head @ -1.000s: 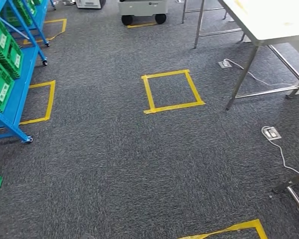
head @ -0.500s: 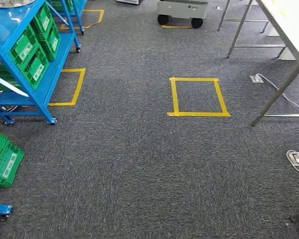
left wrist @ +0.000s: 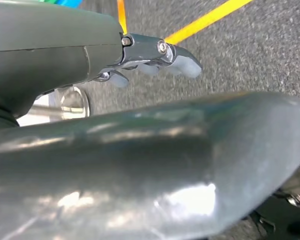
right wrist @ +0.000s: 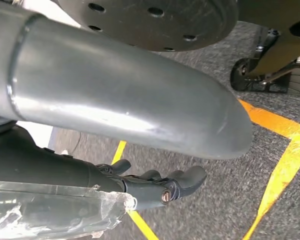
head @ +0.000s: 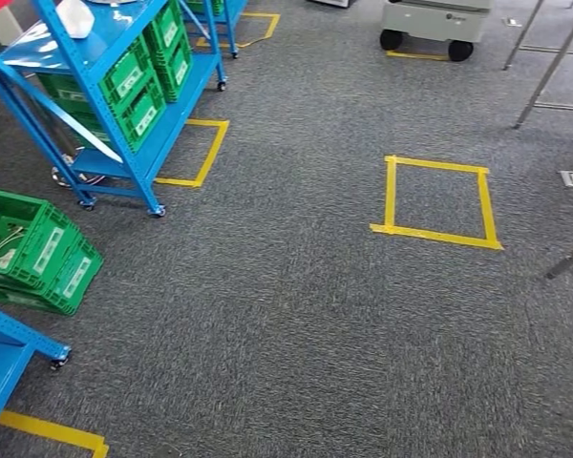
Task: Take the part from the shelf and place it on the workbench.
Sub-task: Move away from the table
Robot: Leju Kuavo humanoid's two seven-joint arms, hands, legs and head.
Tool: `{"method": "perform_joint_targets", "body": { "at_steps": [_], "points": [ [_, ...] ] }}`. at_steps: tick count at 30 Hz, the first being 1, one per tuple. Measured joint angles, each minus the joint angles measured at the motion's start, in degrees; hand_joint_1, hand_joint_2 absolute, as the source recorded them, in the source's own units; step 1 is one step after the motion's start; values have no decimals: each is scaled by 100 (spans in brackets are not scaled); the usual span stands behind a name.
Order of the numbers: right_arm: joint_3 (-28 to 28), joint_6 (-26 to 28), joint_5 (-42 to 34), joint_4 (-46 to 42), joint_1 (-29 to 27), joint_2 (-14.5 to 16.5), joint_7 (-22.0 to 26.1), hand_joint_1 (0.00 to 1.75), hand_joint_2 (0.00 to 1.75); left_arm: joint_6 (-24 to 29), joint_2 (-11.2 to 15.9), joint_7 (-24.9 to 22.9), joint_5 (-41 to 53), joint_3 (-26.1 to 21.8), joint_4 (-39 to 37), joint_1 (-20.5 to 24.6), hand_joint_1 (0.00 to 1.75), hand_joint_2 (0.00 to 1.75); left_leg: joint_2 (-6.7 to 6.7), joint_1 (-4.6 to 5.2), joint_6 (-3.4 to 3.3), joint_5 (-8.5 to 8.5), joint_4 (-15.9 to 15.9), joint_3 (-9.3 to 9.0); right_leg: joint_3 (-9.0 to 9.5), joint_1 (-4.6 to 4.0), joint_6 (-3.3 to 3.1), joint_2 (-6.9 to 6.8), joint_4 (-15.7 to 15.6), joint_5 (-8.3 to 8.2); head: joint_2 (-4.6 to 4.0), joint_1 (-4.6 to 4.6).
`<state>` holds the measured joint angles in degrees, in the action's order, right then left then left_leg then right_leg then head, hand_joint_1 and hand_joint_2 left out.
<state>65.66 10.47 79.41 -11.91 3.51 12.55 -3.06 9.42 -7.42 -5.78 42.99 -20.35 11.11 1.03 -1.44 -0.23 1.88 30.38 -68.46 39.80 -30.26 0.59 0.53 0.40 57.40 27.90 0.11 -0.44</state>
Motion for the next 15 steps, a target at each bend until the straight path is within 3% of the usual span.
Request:
{"method": "perform_joint_targets", "body": {
  "at_steps": [1,2,3,4,6,8,10,11,13,15],
  "points": [
    [0,-4,1,0,-5,-1,0,0,0,-2,-3,-3,3,-1,-1,1,0,0,45,-7,13,99,-316,158,3,-8,-11,-100,1,9,0,3],
    [0,-5,1,0,-6,-2,-1,0,0,-2,-7,-6,4,-1,-1,-6,0,0,66,-13,21,95,-460,228,8,-11,-17,-192,1,18,0,2],
    [0,-7,2,0,-2,-2,-1,0,0,-2,-7,-10,4,-1,-1,-16,0,0,84,-17,24,-16,-375,180,19,-11,-15,-273,1,28,0,1],
    [-1,-9,5,0,4,-3,0,0,0,-2,-6,-13,4,-2,-1,-23,0,0,134,-18,21,-206,-81,20,38,-11,-8,-345,2,42,0,0],
    [-2,-14,10,0,10,-3,3,0,0,-2,-4,-17,3,-1,-1,-18,0,0,385,5,-3,-534,713,-417,72,-31,35,-470,14,88,0,-5],
    [-3,-19,13,0,14,-3,6,0,0,-3,-6,-16,2,-1,-1,1,0,0,542,36,-57,-591,1125,-638,85,-68,95,-582,17,144,0,4],
    [-6,-21,13,0,31,-3,6,0,0,-3,-5,-16,2,-2,-1,-9,0,0,440,44,-126,-555,1169,-651,142,-73,158,-679,-6,181,0,16],
    [-9,-22,13,0,40,-3,7,0,0,-3,-3,-16,1,-2,-1,-24,0,0,378,35,-160,-559,1182,-659,165,-63,190,-631,15,218,0,24],
    [-14,-22,13,0,43,-3,10,0,0,-11,-3,-11,-1,-4,-1,-30,0,0,253,8,-232,-579,1203,-680,52,-40,239,-358,353,442,0,52],
    [-15,-22,11,0,26,-3,13,0,0,-27,-9,4,2,-6,-1,-16,0,0,115,6,-274,-580,1202,-680,-336,-34,255,-110,1134,819,0,87]
  ]
}}
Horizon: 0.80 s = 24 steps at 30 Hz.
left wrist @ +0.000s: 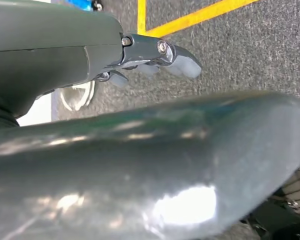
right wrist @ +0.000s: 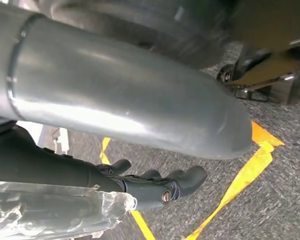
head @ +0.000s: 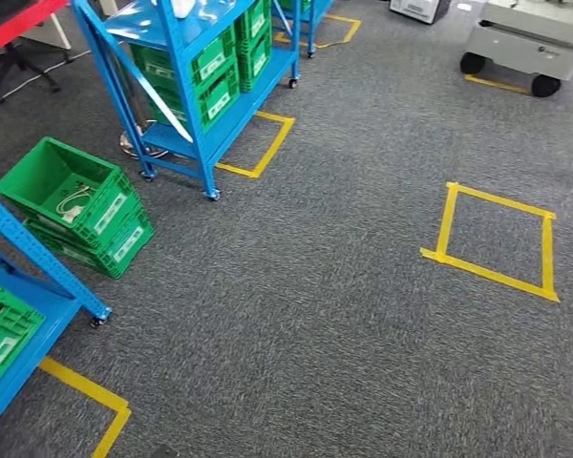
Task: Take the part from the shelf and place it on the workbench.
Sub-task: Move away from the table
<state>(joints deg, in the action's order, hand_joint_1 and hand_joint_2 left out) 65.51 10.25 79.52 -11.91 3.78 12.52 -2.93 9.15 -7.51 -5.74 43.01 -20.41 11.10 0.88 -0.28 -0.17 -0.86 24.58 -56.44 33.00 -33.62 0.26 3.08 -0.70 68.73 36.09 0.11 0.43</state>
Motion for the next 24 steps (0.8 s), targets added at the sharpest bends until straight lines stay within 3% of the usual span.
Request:
{"method": "perform_joint_targets", "body": {
  "at_steps": [1,2,3,4,5,7,9,11,13,15,17,18,20,21,23,24],
  "points": [
    [1,0,-1,0,-10,0,-1,0,0,-8,-3,9,2,0,0,4,0,0,-80,1,-7,1,-1,-1,-209,-1,3,40,371,122,0,7],
    [1,0,-2,0,-18,0,-1,0,0,-14,-5,14,2,0,0,1,0,0,-164,2,-9,2,-2,-5,-351,-1,3,55,573,134,0,9],
    [1,0,-3,0,-23,0,0,0,0,-18,-5,17,2,-1,0,-2,0,0,-249,2,-7,3,-4,-12,-389,4,0,65,547,23,0,10],
    [1,1,-3,0,-25,-1,1,0,0,-20,-9,19,2,-1,0,-4,0,0,-336,-2,-3,5,-5,-22,-311,12,-4,90,284,-191,0,10],
    [1,3,-4,0,-26,-2,4,0,0,-21,-13,19,2,-2,0,-4,0,0,-422,-10,10,10,-8,-32,-152,31,-5,185,-129,-444,0,11],
    [1,7,-4,1,-21,-3,13,0,0,-23,-22,20,2,-2,0,1,0,0,-577,-7,65,20,-34,-27,132,69,-12,434,-822,-753,0,8],
    [-1,8,-1,1,-12,-2,21,0,0,-23,-25,19,2,-2,0,-5,0,0,-688,-14,142,0,-37,10,214,64,-59,517,-992,-792,0,2],
    [-3,10,4,0,-9,-1,27,0,0,-22,-26,19,-1,-3,-2,-32,0,0,-738,-35,208,-20,-28,45,227,50,-140,392,-997,-828,0,-1],
    [-7,14,12,0,-12,0,40,0,0,-20,-33,19,-6,-5,-4,-42,0,0,-502,-22,257,153,-283,177,233,53,-217,250,-1028,-857,0,-37],
    [-10,16,21,0,-27,0,50,0,0,-19,-43,19,-18,-7,-4,-23,0,0,-167,-8,289,524,-966,503,231,33,-266,88,-1038,-853,0,-74],
    [-11,20,27,0,-47,0,50,0,0,-19,-52,19,-30,-9,-4,-15,0,0,-60,-13,304,742,-1586,793,229,9,-288,-93,-1038,-840,0,-75],
    [-12,22,30,0,-49,0,50,0,0,-19,-57,19,-34,-11,-4,-22,0,0,-45,-13,301,696,-1627,801,232,3,-292,-176,-1038,-835,0,-76],
    [-15,28,32,0,-41,1,52,0,0,-19,-60,19,-39,-18,-4,-34,0,0,55,-1,271,355,-1079,489,252,-5,-286,-316,-1038,-823,0,-78],
    [-17,32,33,0,-37,1,54,0,0,-19,-60,19,-41,-20,-4,-30,0,0,228,27,247,203,-661,260,267,-18,-270,-379,-1035,-811,0,-79],
    [-20,43,34,0,-33,1,57,0,0,-19,-61,19,-42,-22,-4,-3,0,0,488,79,186,64,-106,-27,291,-51,-224,-495,-1029,-777,0,-74],
    [-20,46,34,0,-31,1,58,0,0,-19,-61,19,-42,-23,-4,6,0,0,525,100,163,74,-21,-53,304,-66,-199,-557,-1033,-764,0,-72]
  ]
}}
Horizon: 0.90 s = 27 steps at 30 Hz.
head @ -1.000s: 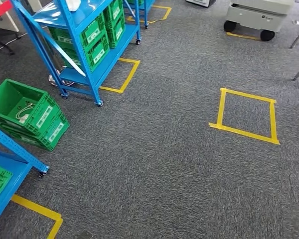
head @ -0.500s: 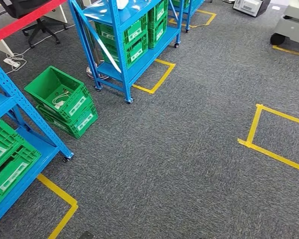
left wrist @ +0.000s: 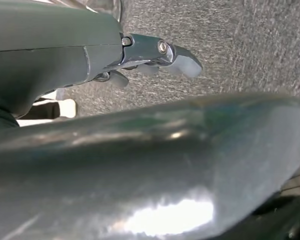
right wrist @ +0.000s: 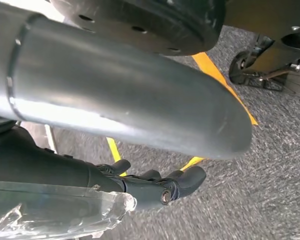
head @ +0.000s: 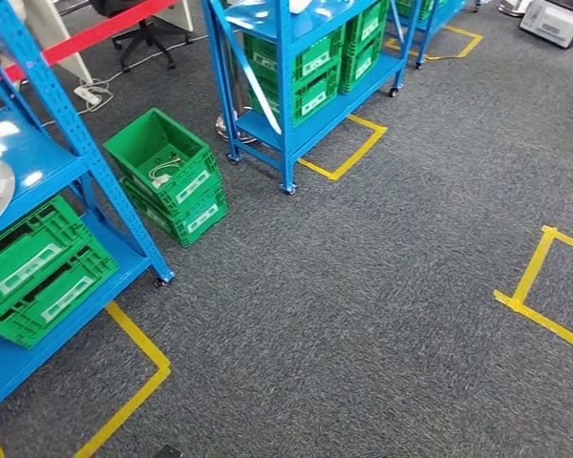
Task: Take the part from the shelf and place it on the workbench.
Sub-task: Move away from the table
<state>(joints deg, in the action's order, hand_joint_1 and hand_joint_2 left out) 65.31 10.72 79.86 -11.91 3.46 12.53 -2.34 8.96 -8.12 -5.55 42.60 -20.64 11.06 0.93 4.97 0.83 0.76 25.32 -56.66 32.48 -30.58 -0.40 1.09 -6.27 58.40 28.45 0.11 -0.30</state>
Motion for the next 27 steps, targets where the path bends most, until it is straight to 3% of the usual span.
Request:
{"method": "perform_joint_targets", "body": {
  "at_steps": [2,4,6,8,9,10,11,13,15,17,18,20,21,23,24,25,27],
  "points": [
    [-2,4,1,0,15,-1,2,0,0,-1,2,0,0,-5,0,-14,0,0,-162,-10,-52,-18,29,9,33,1,54,-94,-11,27,0,3],
    [-4,4,2,0,26,-1,7,0,0,-3,4,0,2,-10,0,-31,0,0,-309,-51,-114,-46,58,-8,-27,20,119,116,195,184,0,26],
    [-8,4,-1,0,18,-1,10,0,0,-6,-2,1,6,-12,0,-19,0,0,-456,-79,-161,-67,65,-6,-326,42,166,469,867,528,0,63],
    [-10,4,-8,0,2,-1,8,0,0,-13,-9,1,9,-13,0,-16,0,0,-628,-82,-176,-75,63,3,-697,52,187,596,1578,774,0,79],
    [-11,4,-11,0,-5,-1,6,0,0,-16,-8,1,9,-13,0,-23,0,0,-719,-84,-174,-76,61,2,-774,55,190,610,1677,741,0,83],
    [-11,4,-14,0,-9,-2,5,0,0,-21,-8,1,9,-14,0,-30,0,0,-809,-88,-169,-78,59,-3,-736,61,191,626,1537,593,0,83],
    [-11,6,-16,0,-11,-3,6,0,0,-24,-9,1,9,-14,0,-34,0,0,-897,-96,-157,-79,54,-9,-595,73,193,673,1194,372,0,84],
    [-11,8,-23,2,-7,-3,7,0,0,-33,-10,2,16,-14,0,-28,0,0,-1067,-106,-100,-79,29,0,-248,124,197,949,404,35,0,84],
    [-12,9,-33,4,0,-2,10,0,0,-37,-8,6,28,-14,0,-25,0,0,-1205,-113,-16,-98,14,46,-83,143,157,1129,55,-34,0,81],
    [-13,10,-40,4,9,0,13,0,0,-37,-4,10,35,-14,-1,-51,0,0,-1316,-134,60,-135,27,91,-63,131,75,1029,39,-49,0,81],
    [-13,11,-42,4,14,1,16,0,0,-37,-2,11,37,-14,-2,-69,0,0,-1270,-134,88,-115,-2,117,-59,131,33,964,33,-65,0,75],
    [-13,13,-44,3,14,2,27,0,0,-37,2,11,41,-14,-2,-72,0,0,-967,-116,131,123,-371,304,-60,135,-43,806,10,-87,0,32],
    [-13,14,-45,3,7,2,32,0,0,-37,-1,11,43,-14,-2,-61,0,0,-766,-104,149,322,-732,477,-64,121,-66,721,8,-85,0,9],
    [-13,16,-48,3,-16,2,36,0,0,-37,-7,11,44,-14,-2,-42,0,0,-593,-110,174,639,-1482,833,-71,99,-92,530,8,-74,0,-7],
    [-13,17,-49,3,-24,2,36,0,0,-37,-10,11,43,-14,-2,-45,0,0,-572,-113,177,658,-1648,903,-71,93,-97,441,8,-70,0,-7],
    [-13,19,-50,3,-24,1,36,0,0,-37,-12,11,43,-15,-2,-53,0,0,-558,-114,173,567,-1591,860,-67,90,-98,362,8,-65,0,-8],
    [-13,19,-50,4,-14,1,37,0,0,-36,-10,11,41,-16,-2,-60,0,0,-400,-99,136,200,-921,477,-43,86,-82,224,8,-52,0,-9]
  ]
}}
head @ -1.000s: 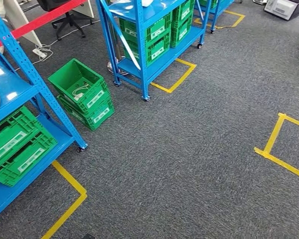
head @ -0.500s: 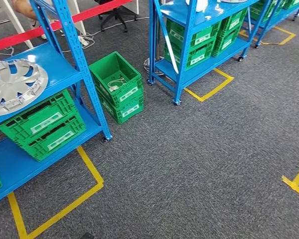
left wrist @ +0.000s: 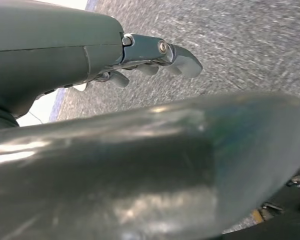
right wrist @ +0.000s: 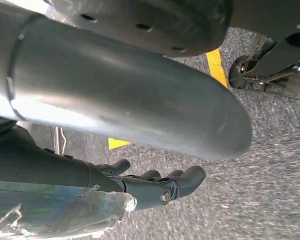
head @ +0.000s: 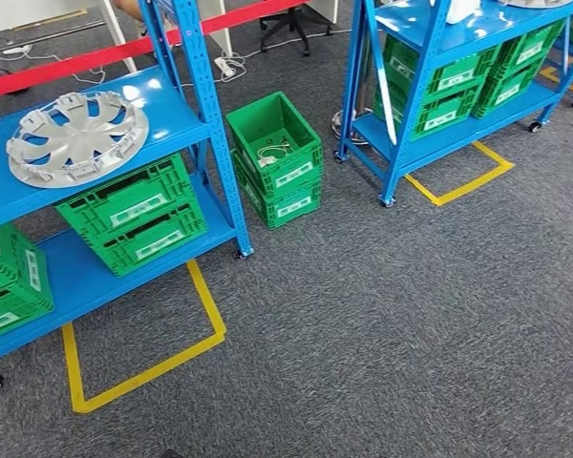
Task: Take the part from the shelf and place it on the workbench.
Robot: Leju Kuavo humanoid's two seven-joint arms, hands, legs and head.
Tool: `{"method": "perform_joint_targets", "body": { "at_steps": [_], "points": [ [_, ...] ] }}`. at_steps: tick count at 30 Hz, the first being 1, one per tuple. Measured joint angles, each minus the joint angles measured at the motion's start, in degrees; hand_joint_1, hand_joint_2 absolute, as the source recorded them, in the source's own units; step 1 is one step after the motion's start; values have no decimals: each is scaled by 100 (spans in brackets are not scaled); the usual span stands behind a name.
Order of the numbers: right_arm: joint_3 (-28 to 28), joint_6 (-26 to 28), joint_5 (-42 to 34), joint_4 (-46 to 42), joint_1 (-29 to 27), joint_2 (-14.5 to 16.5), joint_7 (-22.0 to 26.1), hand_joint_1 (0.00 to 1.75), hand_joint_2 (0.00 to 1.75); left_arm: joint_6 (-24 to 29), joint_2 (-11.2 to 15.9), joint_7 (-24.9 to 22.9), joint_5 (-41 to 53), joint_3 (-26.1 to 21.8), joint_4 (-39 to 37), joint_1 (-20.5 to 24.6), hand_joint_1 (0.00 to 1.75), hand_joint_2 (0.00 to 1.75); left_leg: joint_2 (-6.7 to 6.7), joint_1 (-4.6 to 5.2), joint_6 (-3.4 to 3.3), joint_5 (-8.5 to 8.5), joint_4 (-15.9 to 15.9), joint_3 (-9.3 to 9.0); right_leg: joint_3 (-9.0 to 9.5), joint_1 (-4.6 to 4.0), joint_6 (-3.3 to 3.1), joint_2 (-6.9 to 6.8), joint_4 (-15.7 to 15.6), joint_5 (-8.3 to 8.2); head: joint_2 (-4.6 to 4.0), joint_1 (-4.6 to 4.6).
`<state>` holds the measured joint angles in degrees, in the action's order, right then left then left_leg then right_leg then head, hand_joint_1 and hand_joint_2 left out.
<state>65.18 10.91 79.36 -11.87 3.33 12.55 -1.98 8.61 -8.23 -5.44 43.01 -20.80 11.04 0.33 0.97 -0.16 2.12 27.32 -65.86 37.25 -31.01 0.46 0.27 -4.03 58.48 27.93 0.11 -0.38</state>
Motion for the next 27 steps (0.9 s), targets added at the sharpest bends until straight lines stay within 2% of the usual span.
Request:
{"method": "perform_joint_targets", "body": {
  "at_steps": [2,3,4,5,6,8,9,10,11,12,13,14,15,17,18,19,20,21,22,23,25,26,27],
  "points": [
    [0,0,-1,-1,4,0,2,0,0,3,0,0,-4,-1,0,26,0,0,285,44,-52,-215,710,-380,12,-36,49,-119,16,36,0,-2],
    [0,1,-3,-1,4,0,3,0,0,8,0,1,-6,-1,0,40,0,0,364,62,-78,-231,874,-459,23,-55,78,-179,16,53,0,1],
    [0,2,-5,-1,8,0,5,0,0,11,1,1,-8,-1,0,45,0,0,345,74,-98,-215,931,-467,38,-69,107,-243,9,66,0,7],
    [0,3,-8,-2,17,0,7,0,0,14,1,2,-8,-1,0,40,0,0,261,67,-127,-221,934,-462,62,-67,136,-300,-9,74,0,11],
    [0,3,-10,-1,26,0,8,0,0,16,2,2,-8,-2,0,26,0,0,192,53,-154,-230,950,-466,79,-60,170,-258,4,99,0,20],
    [0,4,-14,-1,36,0,9,0,0,16,-2,1,-8,-4,0,16,0,0,59,16,-220,-261,980,-484,-29,-37,233,42,292,291,0,46],
    [0,4,-16,0,31,0,10,0,0,16,-5,1,-7,-5,0,20,0,0,-9,3,-247,-269,983,-481,-186,-27,255,231,626,469,0,66],
    [0,4,-17,0,23,0,9,0,0,15,-9,1,-6,-5,0,29,0,0,-87,0,-267,-273,982,-475,-382,-21,267,338,1034,659,0,76],
    [0,3,-18,0,12,0,9,0,0,15,-13,1,-5,-5,0,33,0,0,-174,0,-278,-275,981,-471,-574,-18,277,378,1406,797,0,80],
    [0,3,-19,0,2,0,8,0,0,14,-12,1,-4,-5,0,29,0,0,-263,-1,-280,-275,979,-471,-702,-16,283,391,1623,832,0,82],
    [0,3,-19,0,-6,0,8,0,0,12,-11,1,-3,-6,0,23,0,0,-355,-3,-278,-276,976,-476,-724,-9,286,397,1610,741,0,82],
    [0,5,-20,-1,-10,-1,8,0,0,8,-11,0,-2,-7,0,17,0,0,-445,-9,-271,-275,973,-484,-636,3,287,422,1370,550,0,82],
    [0,7,-22,-1,-11,-3,8,0,0,4,-11,0,0,-7,0,15,0,0,-534,-18,-254,-273,967,-491,-467,21,289,497,973,311,0,83],
    [-1,7,-31,0,-8,-5,8,0,0,-3,-10,1,5,-7,0,24,0,0,-692,-21,-192,-269,940,-479,-154,65,285,770,255,30,0,83],
    [-1,7,-34,1,-4,-5,9,0,0,-3,-8,1,8,-7,0,26,0,0,-756,-25,-154,-275,934,-461,-66,73,268,863,78,-7,0,83],
    [-2,6,-37,2,0,-4,7,0,0,-3,-5,1,11,-7,0,22,0,0,-814,-31,-113,-291,937,-438,-39,68,239,896,31,9,0,83],
    [-2,6,-39,2,3,-4,6,0,0,-3,-4,1,14,-7,0,12,0,0,-872,-46,-74,-312,951,-418,-31,56,197,836,31,-6,0,81],
    [-1,7,-40,2,8,-4,6,0,0,-4,-3,1,15,-8,0,-3,0,0,-864,-56,-39,-319,952,-403,-17,51,155,774,25,-23,0,83],
    [-1,7,-43,2,11,-4,8,0,0,-3,-2,1,16,-8,0,-14,0,0,-759,-53,-7,-280,894,-366,-16,51,113,708,15,-37,0,71],
    [0,7,-45,2,10,-4,12,0,0,-3,-2,1,19,-9,0,-14,0,0,-600,-43,19,-172,724,-280,-12,54,74,630,2,-47,0,56],
    [0,7,-50,2,-3,-4,18,0,0,-2,-2,2,23,-9,0,8,0,0,-263,-29,56,191,39,55,-10,44,22,456,-8,-40,0,29],
    [0,7,-52,2,-13,-4,19,0,0,-2,-4,2,25,-9,0,18,0,0,-201,-34,68,356,-362,254,-11,36,8,360,-7,-33,0,26],
    [0,7,-54,2,-20,-4,19,0,0,-2,-5,2,26,-9,0,23,0,0,-181,-38,73,442,-578,360,-11,32,3,310,-7,-29,0,27]
  ]
}}
